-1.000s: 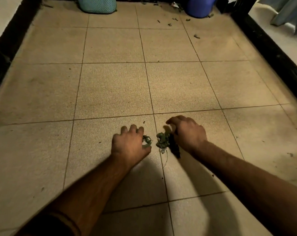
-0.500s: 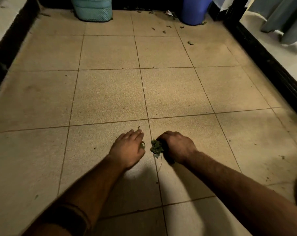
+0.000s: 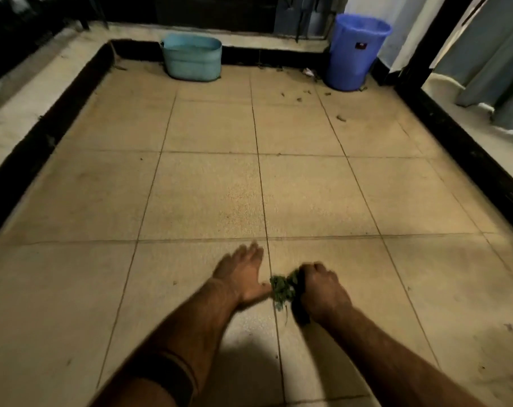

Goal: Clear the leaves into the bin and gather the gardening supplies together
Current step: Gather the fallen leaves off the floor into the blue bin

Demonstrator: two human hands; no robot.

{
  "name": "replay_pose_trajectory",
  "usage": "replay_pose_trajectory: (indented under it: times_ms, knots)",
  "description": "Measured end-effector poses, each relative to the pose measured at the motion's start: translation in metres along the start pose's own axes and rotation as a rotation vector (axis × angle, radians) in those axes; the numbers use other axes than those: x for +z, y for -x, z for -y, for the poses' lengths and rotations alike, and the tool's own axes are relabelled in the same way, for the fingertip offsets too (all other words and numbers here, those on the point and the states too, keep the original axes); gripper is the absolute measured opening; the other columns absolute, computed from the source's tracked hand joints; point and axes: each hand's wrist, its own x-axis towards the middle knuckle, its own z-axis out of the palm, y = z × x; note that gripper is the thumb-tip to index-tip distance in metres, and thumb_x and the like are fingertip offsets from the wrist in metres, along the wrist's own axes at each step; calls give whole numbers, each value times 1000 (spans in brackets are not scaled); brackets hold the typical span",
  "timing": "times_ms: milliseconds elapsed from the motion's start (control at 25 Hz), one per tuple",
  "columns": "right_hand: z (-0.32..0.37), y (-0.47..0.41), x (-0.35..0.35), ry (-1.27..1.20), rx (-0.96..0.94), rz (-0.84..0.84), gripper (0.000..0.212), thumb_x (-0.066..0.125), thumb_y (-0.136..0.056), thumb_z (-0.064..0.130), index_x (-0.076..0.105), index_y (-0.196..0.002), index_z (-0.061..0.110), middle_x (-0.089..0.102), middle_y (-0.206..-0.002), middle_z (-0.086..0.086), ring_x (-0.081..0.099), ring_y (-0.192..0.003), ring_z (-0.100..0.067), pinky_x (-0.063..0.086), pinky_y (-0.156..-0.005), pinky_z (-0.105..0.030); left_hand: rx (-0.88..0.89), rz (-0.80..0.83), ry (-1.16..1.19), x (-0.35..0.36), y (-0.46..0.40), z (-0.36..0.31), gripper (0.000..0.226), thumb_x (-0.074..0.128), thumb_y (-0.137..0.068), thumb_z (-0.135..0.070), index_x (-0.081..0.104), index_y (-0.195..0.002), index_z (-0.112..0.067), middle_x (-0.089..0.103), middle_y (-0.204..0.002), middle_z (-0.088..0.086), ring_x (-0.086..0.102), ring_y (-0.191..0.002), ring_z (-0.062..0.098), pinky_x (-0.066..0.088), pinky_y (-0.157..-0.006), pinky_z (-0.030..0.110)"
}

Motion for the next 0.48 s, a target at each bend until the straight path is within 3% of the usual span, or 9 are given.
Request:
replay_pose_trajectory:
  times_ms: [160, 240, 320, 480]
  knots:
    - [-9, 1, -5, 22, -67, 11, 60, 80, -80, 21, 53, -134, 21, 52, -132, -1, 50, -115, -20, 52, -98, -38, -1, -14, -12, -3, 8, 1, 92, 48, -85, -63, 19, -160, -19, 12, -169, 3, 18, -153, 24, 23, -122, 40]
    - [-16, 4, -5, 49, -105, 24, 61, 77, -84, 24, 51, -139, 21, 52, -134, -2, 51, -117, -21, 52, -97, -38, -10, -68, 5, 1, 26, 10, 81, 49, -81, -64, 39, -150, -23, 38, -158, 3, 43, -136, 20, 39, -108, 35]
    - [-19, 5, -8, 49, -97, 31, 64, 77, -84, 26, 50, -141, 20, 52, -134, -3, 51, -118, -23, 52, -96, -40, -7, -137, 1, -2, 38, 19, 70, 51, -81, -65, 49, -139, -26, 54, -138, -1, 51, -114, 14, 45, -94, 31]
    - [-11, 8, -15, 65, 23, 79, 74, 79, -81, 34, 40, -143, 17, 46, -136, -9, 48, -121, -28, 51, -97, -45, -150, -122, 59, -9, 45, 30, 96, 60, -78, -69, 28, -155, -21, 32, -158, 4, 36, -139, 25, 39, -111, 42]
